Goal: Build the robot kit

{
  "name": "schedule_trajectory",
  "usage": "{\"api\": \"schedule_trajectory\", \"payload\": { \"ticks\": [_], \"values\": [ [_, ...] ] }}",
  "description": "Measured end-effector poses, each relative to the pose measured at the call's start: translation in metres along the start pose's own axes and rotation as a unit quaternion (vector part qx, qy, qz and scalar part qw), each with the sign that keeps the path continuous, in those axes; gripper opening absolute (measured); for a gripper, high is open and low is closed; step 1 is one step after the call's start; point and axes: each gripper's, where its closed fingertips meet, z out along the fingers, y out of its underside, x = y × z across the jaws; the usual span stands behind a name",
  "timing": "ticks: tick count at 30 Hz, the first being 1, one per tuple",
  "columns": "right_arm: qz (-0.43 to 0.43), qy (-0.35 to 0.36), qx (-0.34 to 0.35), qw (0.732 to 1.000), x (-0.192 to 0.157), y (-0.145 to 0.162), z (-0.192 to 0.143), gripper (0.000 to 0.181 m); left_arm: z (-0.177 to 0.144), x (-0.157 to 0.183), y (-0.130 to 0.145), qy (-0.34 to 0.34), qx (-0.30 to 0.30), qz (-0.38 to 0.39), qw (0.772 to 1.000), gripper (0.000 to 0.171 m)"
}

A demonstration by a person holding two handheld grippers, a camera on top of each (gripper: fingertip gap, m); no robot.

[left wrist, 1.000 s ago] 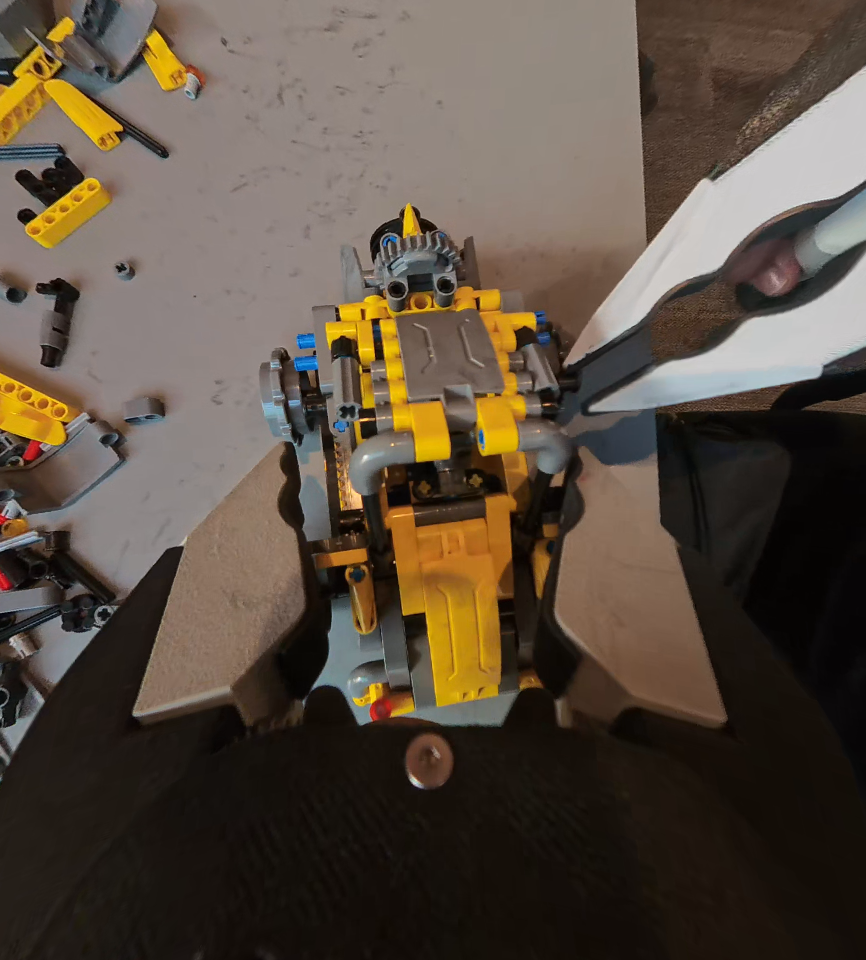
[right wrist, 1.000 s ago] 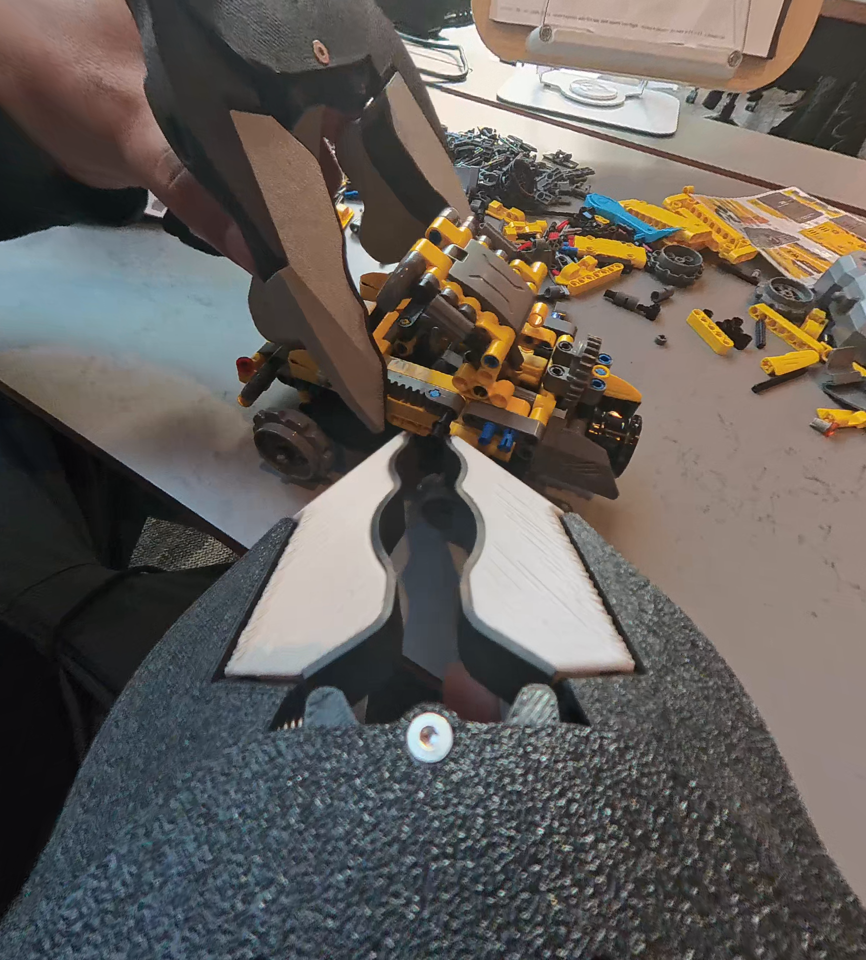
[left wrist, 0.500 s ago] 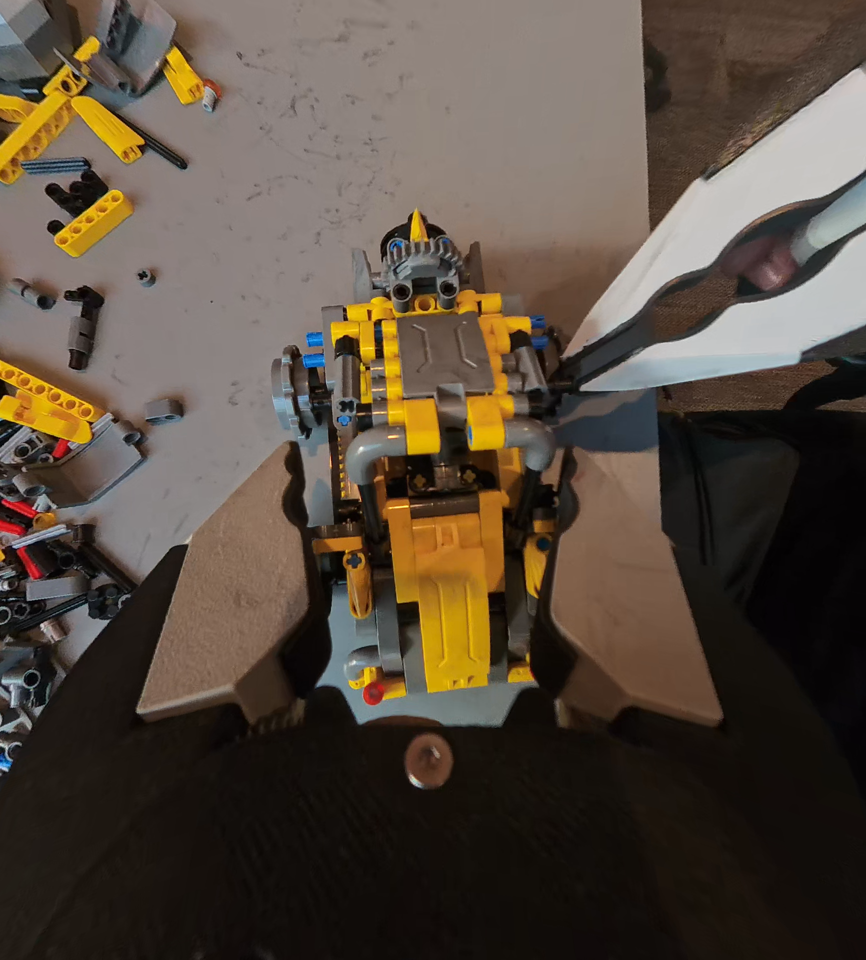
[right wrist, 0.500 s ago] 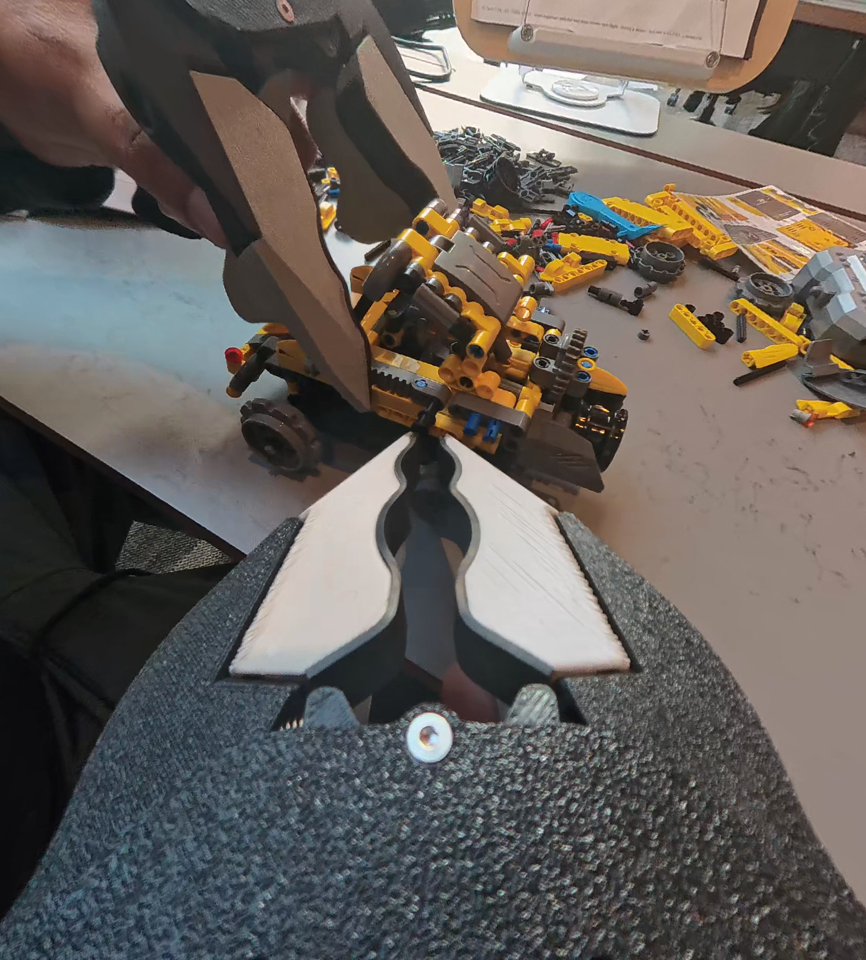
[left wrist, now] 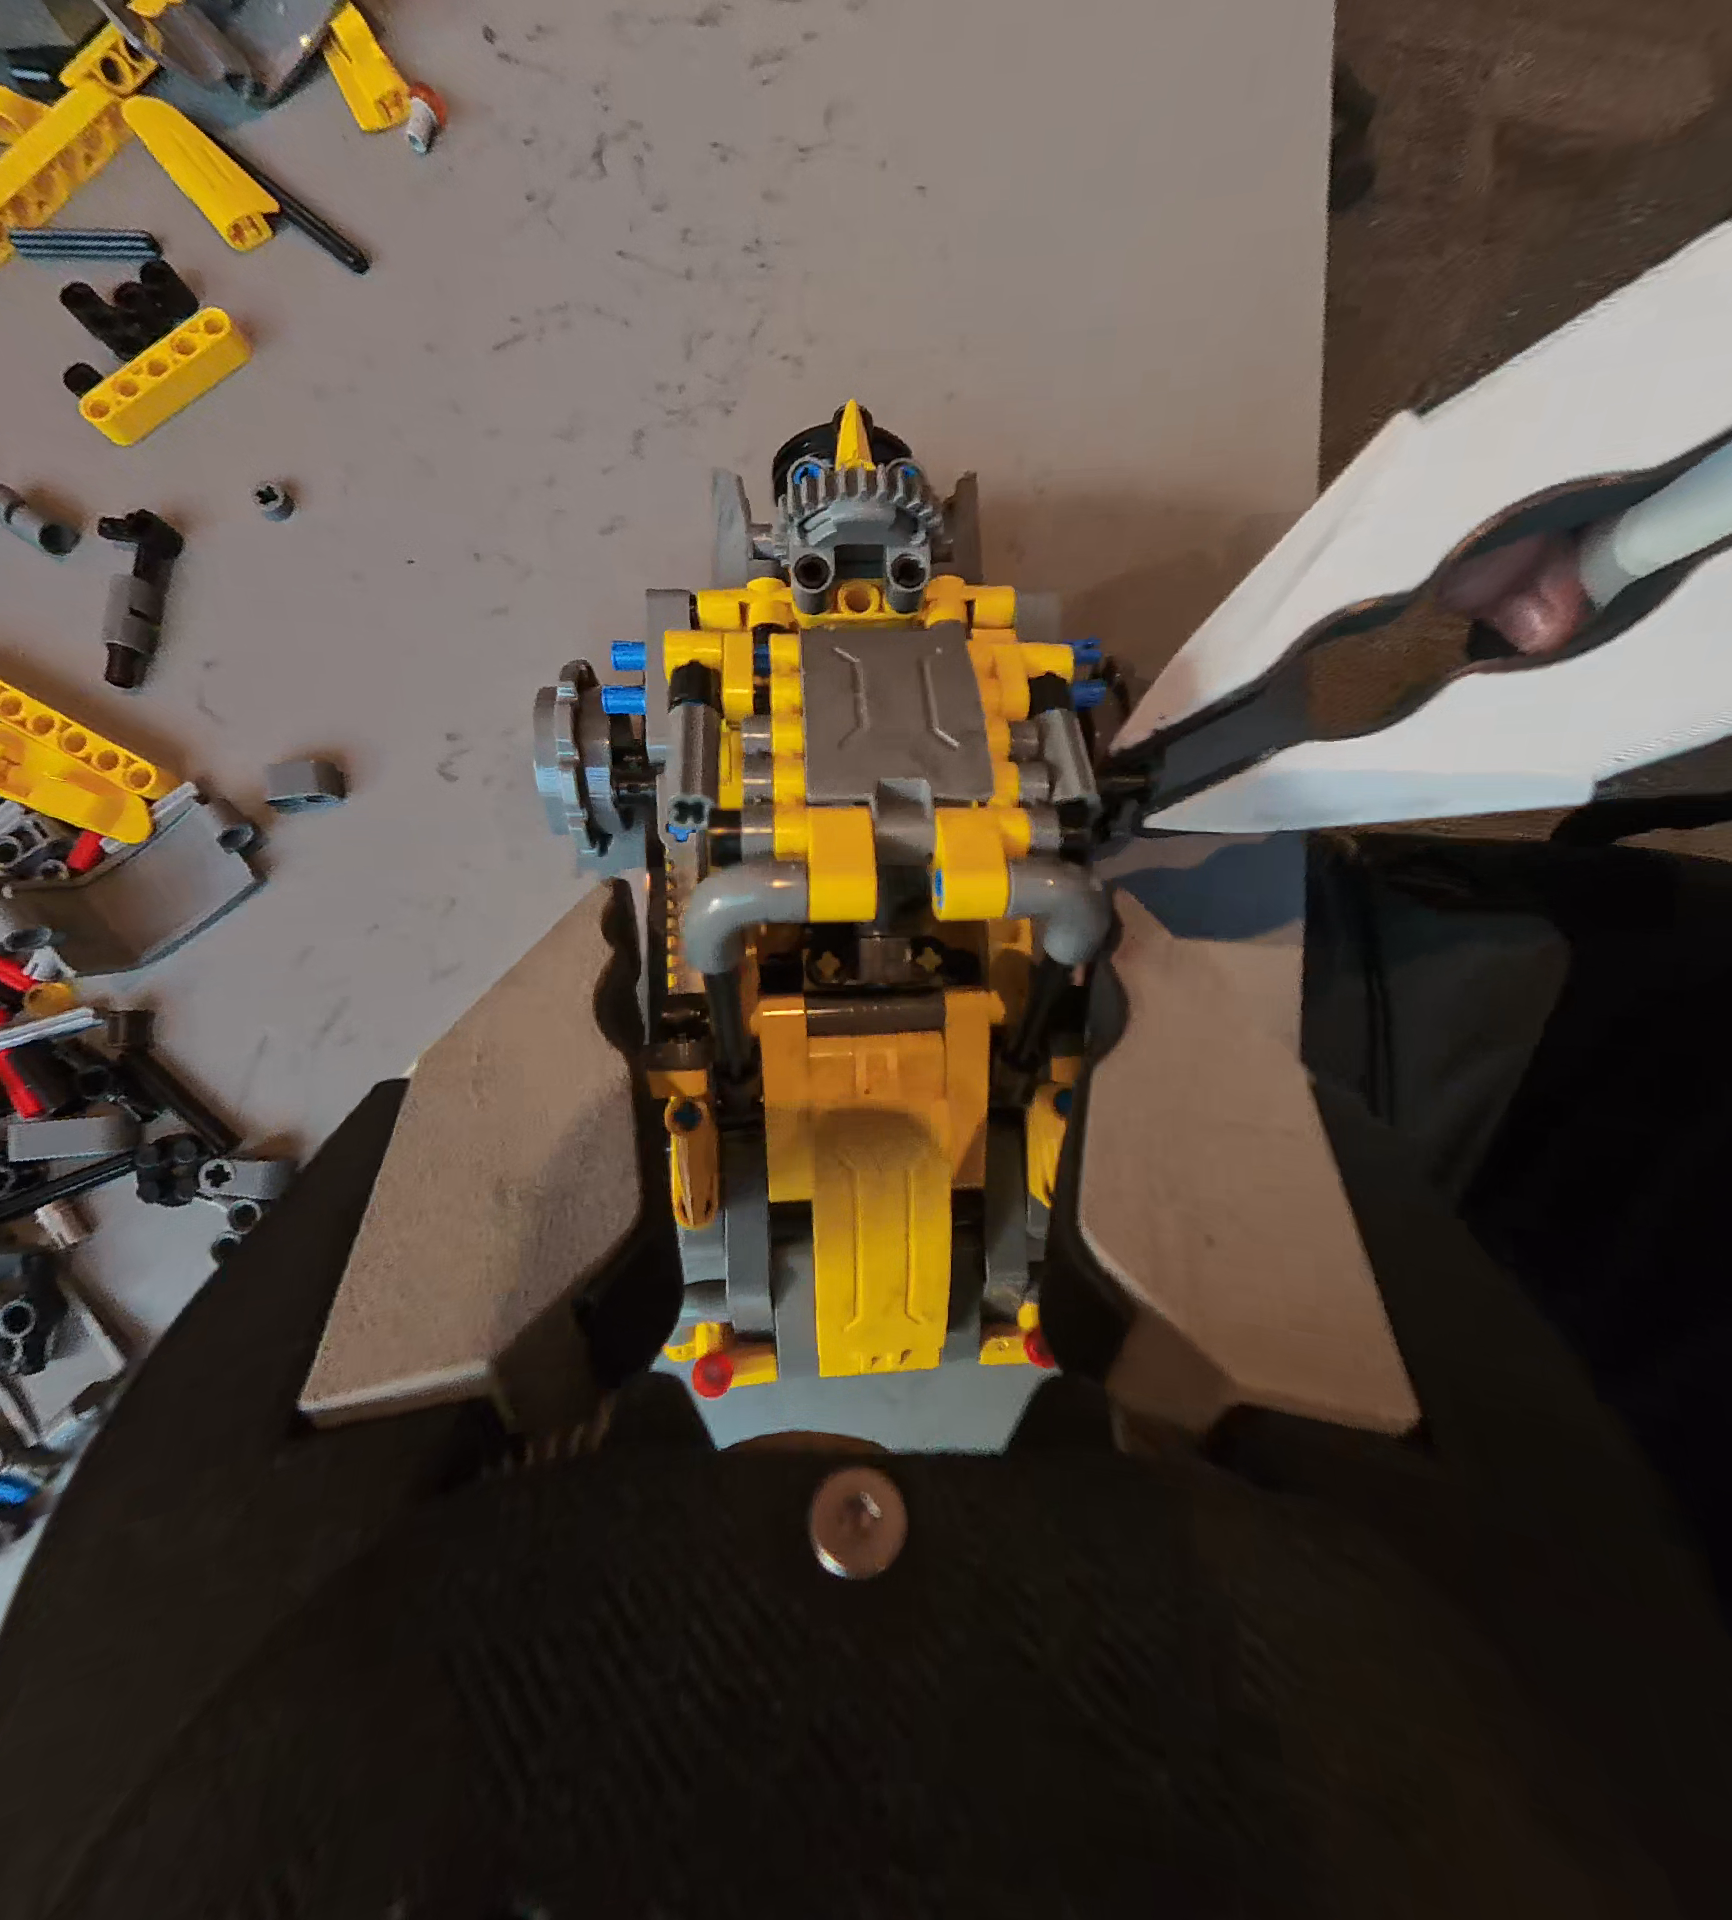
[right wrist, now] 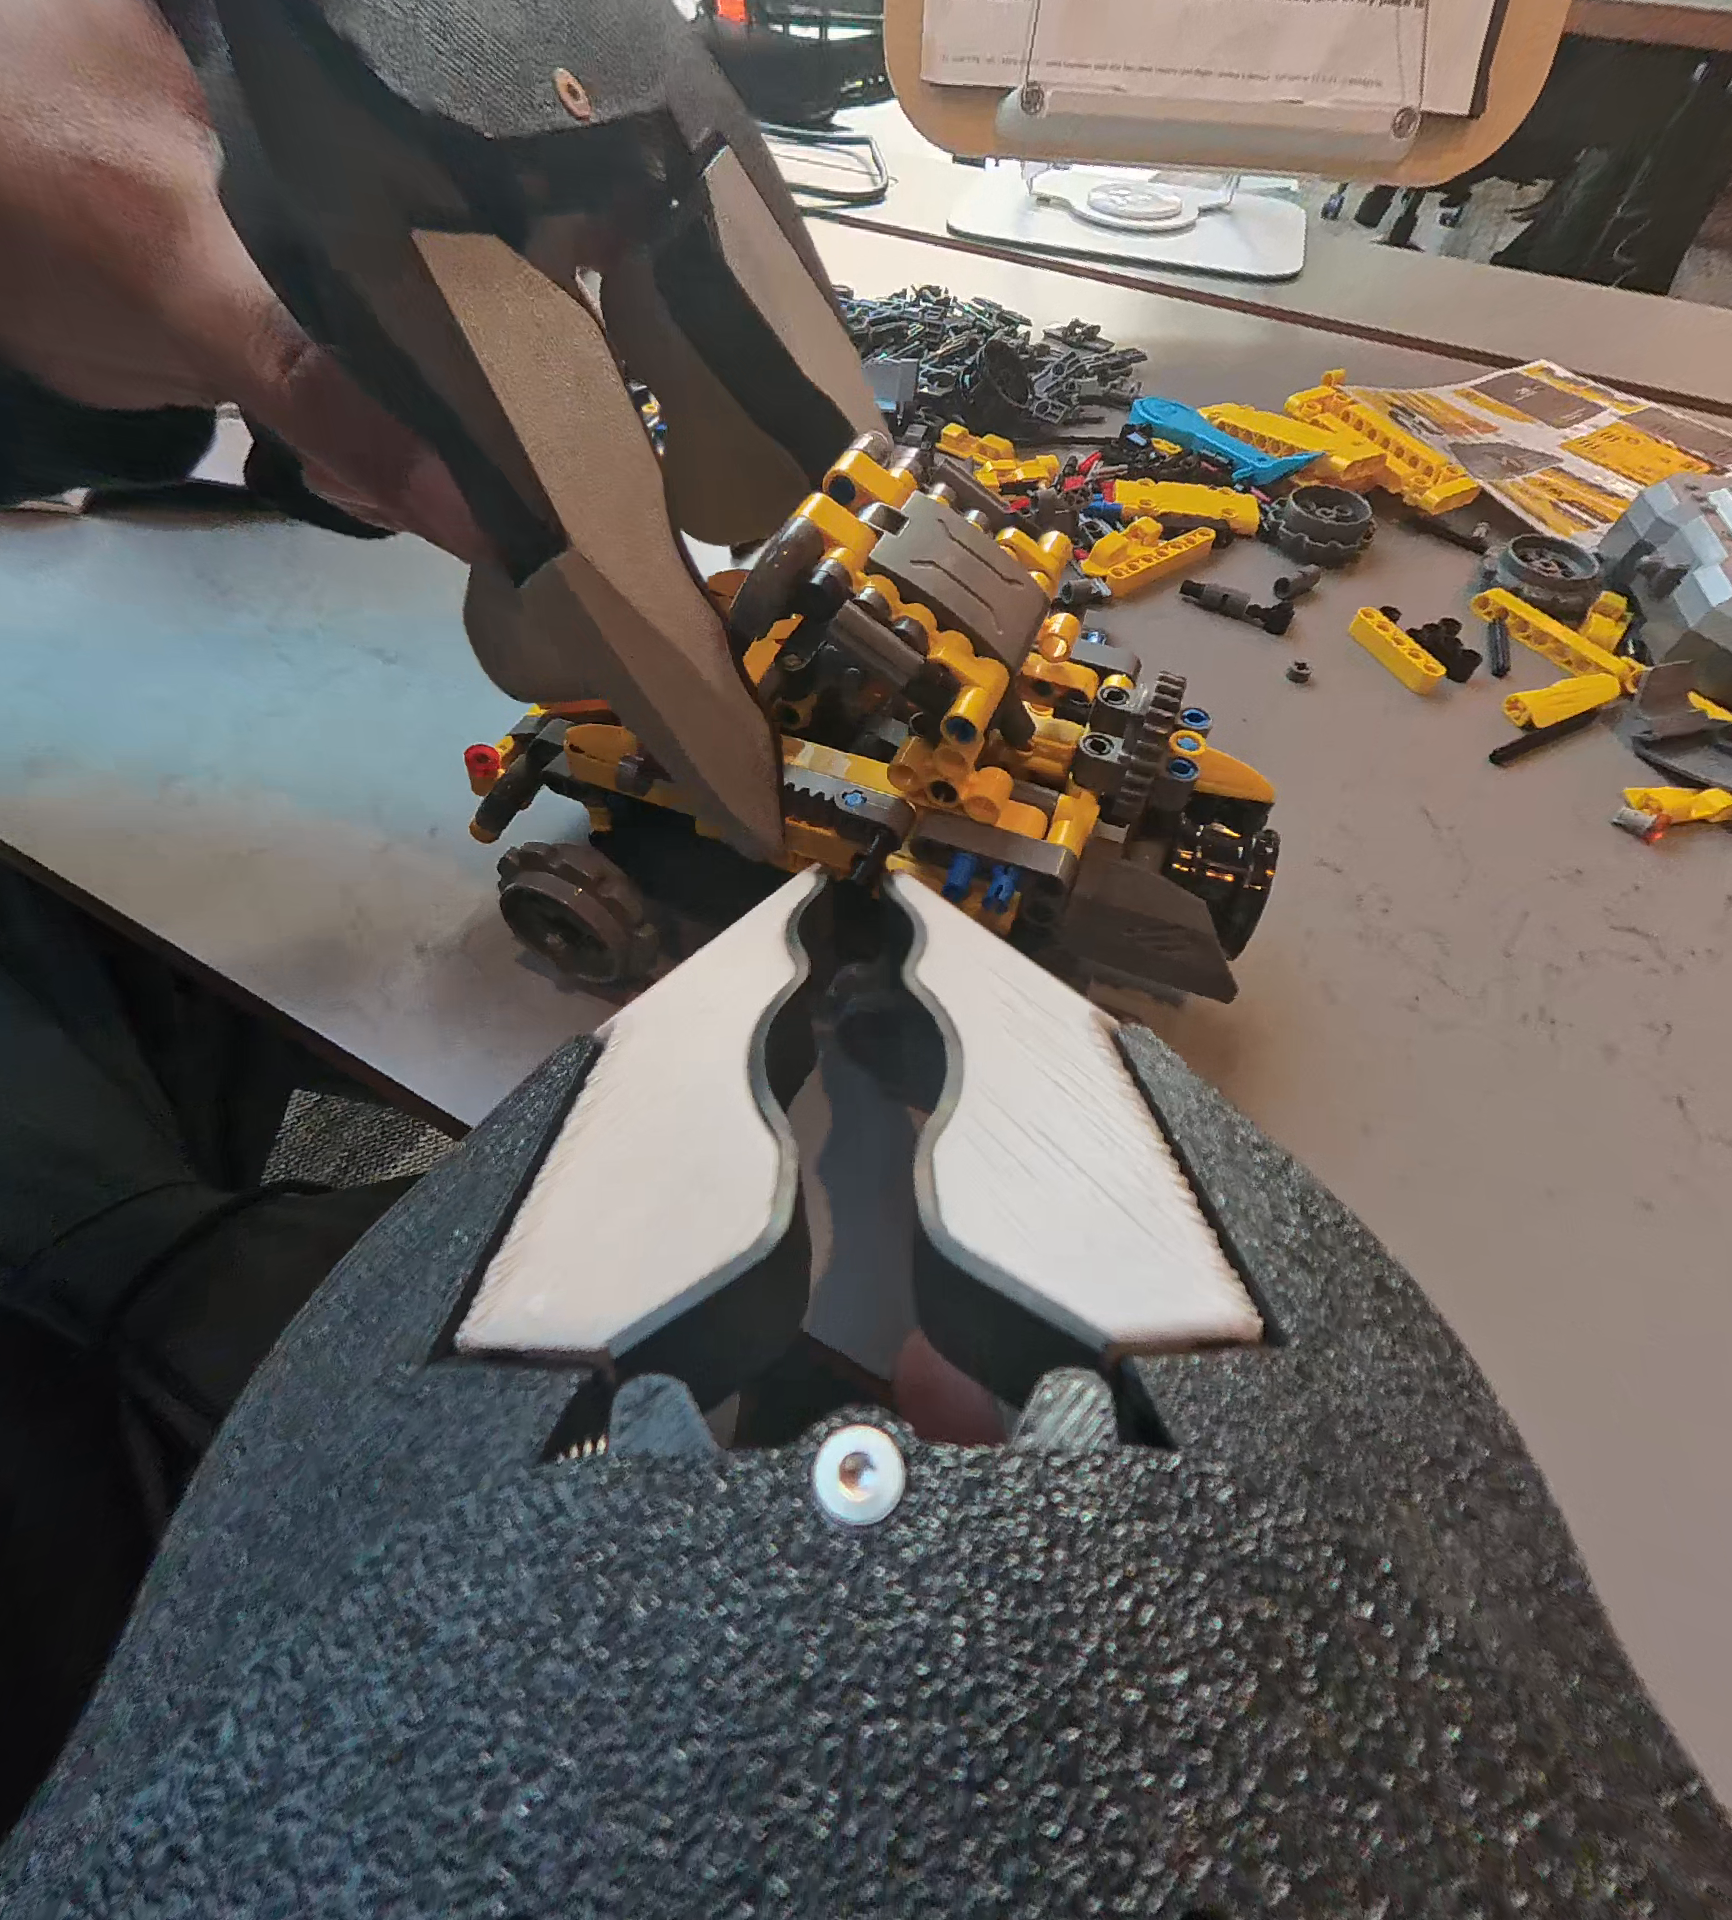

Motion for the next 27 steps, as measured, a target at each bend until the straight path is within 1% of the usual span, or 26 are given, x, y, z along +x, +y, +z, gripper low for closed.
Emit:
{"api": "schedule_trajectory", "payload": {
  "ticks": [4,9,10,18,20,24,27],
  "values": [
    [-0.003,0.01,0.002,1.0,0.0001,0.0002,0.0,0.006,0.0031,-0.0022,0.0003,-0.024,-0.02,0.021,0.999,0.083],
    [-0.015,0.018,0.0,1.0,0.0015,-0.0002,0.0005,0.005,0.0038,-0.0019,0.0004,-0.021,-0.024,0.026,0.999,0.081],
    [-0.02,0.019,-0.001,1.0,0.0012,-0.0001,0.0008,0.005,0.0036,-0.0005,0.0006,-0.019,-0.024,0.028,0.999,0.076],
    [-0.102,0.051,-0.023,0.993,0.0014,0.0007,0.0015,0.005,0.0035,-0.0015,0.001,-0.027,-0.037,0.034,0.998,0.076],
    [-0.099,0.052,-0.02,0.994,0.0017,0.0002,0.0019,0.005,0.0033,-0.002,0.0006,-0.03,-0.035,0.03,0.998,0.076],
    [-0.061,0.03,-0.011,0.998,0.0021,0.0,0.0018,0.005,0.0028,-0.0025,-0.0005,-0.029,-0.022,0.036,0.999,0.076],
    [-0.067,0.035,-0.013,0.997,0.0022,0.0,0.0018,0.005,0.0028,-0.0024,-0.0003,-0.03,-0.021,0.036,0.999,0.076]
  ]
}}
